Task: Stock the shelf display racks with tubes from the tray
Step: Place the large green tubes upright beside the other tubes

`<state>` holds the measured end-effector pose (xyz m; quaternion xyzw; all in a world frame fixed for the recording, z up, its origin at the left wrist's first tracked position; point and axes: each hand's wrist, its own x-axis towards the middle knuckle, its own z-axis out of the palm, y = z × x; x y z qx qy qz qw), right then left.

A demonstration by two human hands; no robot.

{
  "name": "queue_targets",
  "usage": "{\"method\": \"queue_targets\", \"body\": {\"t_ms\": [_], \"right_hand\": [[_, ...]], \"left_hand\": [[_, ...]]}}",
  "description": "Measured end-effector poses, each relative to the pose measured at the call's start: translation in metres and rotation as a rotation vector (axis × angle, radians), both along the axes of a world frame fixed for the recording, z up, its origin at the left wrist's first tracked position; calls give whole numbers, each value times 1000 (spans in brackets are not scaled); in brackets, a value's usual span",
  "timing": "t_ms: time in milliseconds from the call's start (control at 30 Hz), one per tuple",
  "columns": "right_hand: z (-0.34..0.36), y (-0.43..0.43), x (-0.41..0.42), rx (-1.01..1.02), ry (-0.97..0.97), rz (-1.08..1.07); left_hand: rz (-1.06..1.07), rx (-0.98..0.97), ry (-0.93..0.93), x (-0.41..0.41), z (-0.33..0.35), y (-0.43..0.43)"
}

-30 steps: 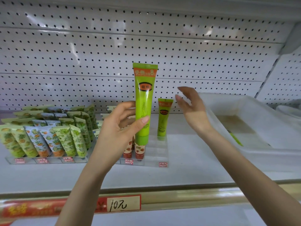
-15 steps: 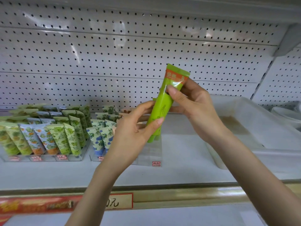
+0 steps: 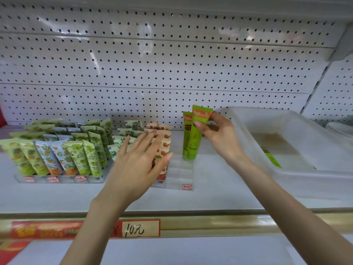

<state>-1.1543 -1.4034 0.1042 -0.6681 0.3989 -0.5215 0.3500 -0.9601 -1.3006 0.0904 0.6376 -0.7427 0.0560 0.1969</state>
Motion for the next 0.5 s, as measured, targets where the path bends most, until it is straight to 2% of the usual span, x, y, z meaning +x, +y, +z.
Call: {"method": "queue_targets", "body": {"t_ms": [267,500], "right_hand": [[-13,-7,6,-11,-47,-24],[-18,-10,8,-5,-9,-29]], "left_hand": [[-15,23,-32,-2,-8,-2],[-15,28,-29,-4,-9,-3]]}}
